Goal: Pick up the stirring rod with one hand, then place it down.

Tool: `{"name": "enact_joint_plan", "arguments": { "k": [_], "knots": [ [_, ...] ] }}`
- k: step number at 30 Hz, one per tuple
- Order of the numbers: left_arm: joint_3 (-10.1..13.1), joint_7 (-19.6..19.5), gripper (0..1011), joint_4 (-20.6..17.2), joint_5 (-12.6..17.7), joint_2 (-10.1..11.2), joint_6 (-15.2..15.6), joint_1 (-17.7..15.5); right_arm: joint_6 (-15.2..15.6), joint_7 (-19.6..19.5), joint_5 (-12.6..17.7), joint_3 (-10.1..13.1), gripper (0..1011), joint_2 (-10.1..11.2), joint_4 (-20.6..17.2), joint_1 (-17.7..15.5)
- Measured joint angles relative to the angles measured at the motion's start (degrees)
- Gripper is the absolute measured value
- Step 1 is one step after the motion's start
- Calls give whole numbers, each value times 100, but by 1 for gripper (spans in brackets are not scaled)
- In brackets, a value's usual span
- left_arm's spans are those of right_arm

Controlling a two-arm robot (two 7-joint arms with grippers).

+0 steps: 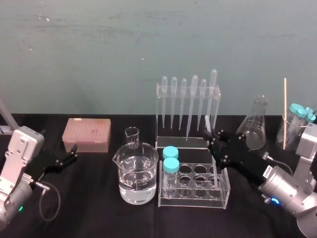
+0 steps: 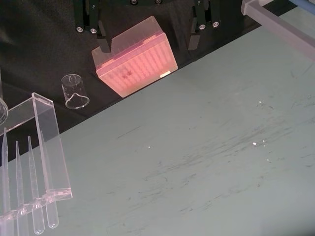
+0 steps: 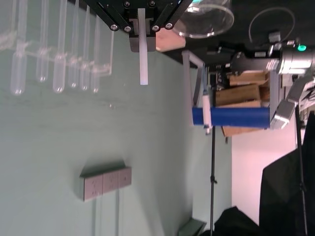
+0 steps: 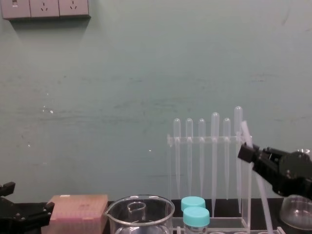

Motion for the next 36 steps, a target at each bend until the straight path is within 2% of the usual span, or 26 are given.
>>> {"name": "enact_joint_plan", "arguments": {
  "k": [14,24,36],
  "knots": [
    [0,0,1000,0,0,0,0,0,187,130,-144,-206,69,-10,434,209],
    [0,0,1000,0,0,0,0,0,390,63,-197,-271,69,24,455,244],
    [0,0,1000,0,0,0,0,0,371,66,-192,-266,69,20,452,241]
  ]
}}
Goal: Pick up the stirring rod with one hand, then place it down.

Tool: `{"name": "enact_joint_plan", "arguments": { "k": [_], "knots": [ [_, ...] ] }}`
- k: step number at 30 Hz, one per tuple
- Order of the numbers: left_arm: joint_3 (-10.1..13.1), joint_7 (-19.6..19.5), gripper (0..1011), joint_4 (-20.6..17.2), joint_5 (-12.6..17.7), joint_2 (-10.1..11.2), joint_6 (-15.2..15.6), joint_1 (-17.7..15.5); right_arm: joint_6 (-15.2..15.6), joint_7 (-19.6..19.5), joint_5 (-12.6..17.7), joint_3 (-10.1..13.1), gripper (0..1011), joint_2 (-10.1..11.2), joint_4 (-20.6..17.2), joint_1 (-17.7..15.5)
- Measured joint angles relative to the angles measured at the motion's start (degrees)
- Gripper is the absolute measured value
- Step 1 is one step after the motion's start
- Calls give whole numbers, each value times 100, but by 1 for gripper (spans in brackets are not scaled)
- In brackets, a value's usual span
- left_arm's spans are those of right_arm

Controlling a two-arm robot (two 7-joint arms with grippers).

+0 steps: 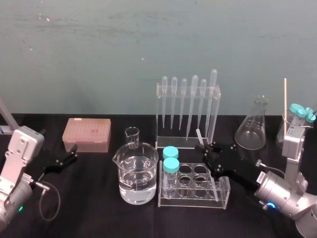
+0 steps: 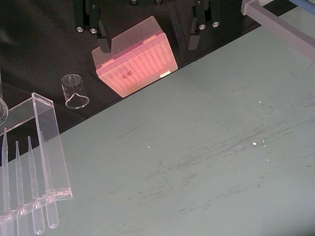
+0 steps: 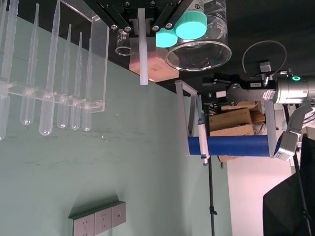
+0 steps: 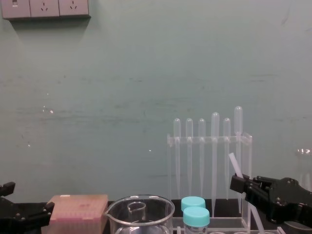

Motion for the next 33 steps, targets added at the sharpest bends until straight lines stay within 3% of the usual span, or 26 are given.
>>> {"name": "enact_joint_plan", "arguments": {
  "k": [9,33],
  "knots": [
    [0,0,1000,0,0,0,0,0,-12,1,3,5,95,-2,0,-3],
    [0,0,1000,0,0,0,0,0,-100,52,24,7,848,-11,-14,11]
  ]
}}
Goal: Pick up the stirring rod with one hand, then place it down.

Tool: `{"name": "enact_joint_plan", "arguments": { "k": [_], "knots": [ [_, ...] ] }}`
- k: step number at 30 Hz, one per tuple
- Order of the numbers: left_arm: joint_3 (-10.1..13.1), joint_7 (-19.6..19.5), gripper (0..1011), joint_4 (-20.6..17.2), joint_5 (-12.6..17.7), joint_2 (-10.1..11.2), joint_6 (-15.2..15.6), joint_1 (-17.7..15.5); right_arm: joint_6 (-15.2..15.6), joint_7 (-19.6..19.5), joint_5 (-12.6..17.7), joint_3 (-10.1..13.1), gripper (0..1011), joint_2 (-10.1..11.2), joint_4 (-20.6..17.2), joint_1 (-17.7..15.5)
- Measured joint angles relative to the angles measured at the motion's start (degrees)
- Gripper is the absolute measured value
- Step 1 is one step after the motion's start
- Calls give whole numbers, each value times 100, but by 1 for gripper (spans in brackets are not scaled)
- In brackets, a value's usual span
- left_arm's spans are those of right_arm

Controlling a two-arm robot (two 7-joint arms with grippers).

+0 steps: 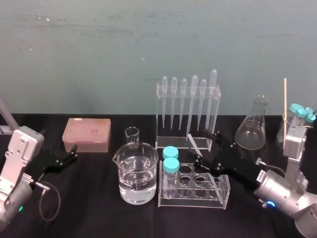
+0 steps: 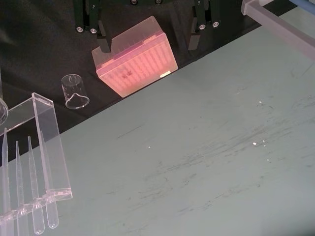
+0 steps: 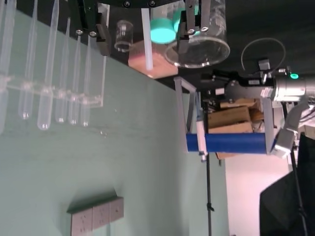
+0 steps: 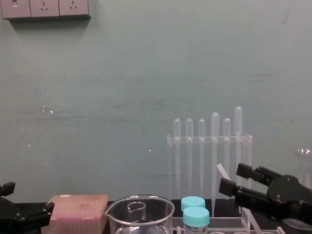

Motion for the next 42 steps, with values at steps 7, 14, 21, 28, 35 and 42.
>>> {"name": "enact_joint_plan", "arguments": {
  "k": [7,14,21,28,35,42],
  "knots": [
    [0,0,1000,0,0,0,0,0,-392,-35,1,124,1003,-14,-283,-3],
    [0,0,1000,0,0,0,0,0,-539,-720,-251,427,1000,22,-672,-159],
    [0,0,1000,0,0,0,0,0,-27,-1643,-573,770,1000,106,-851,-452],
    [0,0,1000,0,0,0,0,0,841,-2081,-716,870,1000,220,-993,-765],
    [0,0,1000,0,0,0,0,0,1278,-2157,-748,867,1000,248,-1037,-840],
    [0,0,1000,0,0,0,0,-1,1229,-2158,-747,868,1000,246,-1037,-837]
  ]
}}
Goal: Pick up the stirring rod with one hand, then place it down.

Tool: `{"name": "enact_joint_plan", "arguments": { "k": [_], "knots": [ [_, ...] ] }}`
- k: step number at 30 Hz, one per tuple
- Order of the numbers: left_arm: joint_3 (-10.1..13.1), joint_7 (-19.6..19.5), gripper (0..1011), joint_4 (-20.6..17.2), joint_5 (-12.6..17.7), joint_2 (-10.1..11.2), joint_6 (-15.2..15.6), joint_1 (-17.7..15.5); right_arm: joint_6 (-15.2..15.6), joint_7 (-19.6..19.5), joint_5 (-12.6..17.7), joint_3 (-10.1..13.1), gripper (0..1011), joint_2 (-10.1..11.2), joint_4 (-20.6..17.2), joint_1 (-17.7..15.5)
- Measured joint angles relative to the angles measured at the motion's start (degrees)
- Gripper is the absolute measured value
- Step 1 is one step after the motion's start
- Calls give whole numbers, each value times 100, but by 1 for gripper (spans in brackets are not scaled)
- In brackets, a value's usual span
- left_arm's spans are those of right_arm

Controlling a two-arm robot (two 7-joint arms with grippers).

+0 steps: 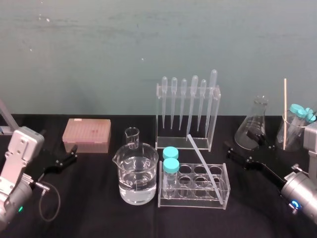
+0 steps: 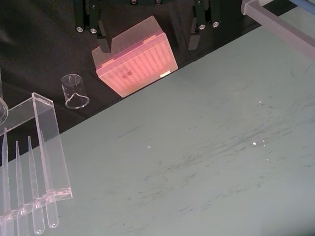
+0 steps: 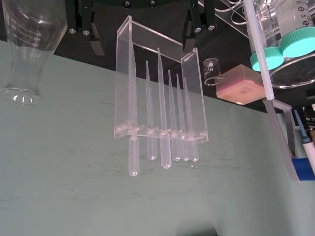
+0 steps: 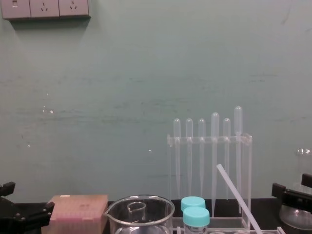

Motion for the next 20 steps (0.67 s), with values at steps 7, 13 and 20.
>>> {"name": "enact_joint_plan", "arguments": {
  "k": [7,13,20],
  "knots": [
    [0,0,1000,0,0,0,0,0,-20,0,0,3,1000,0,0,2],
    [0,0,1000,0,0,0,0,0,-38,0,0,7,1000,0,2,5],
    [0,0,1000,0,0,0,0,0,-47,0,0,7,1000,0,6,8]
  ]
}}
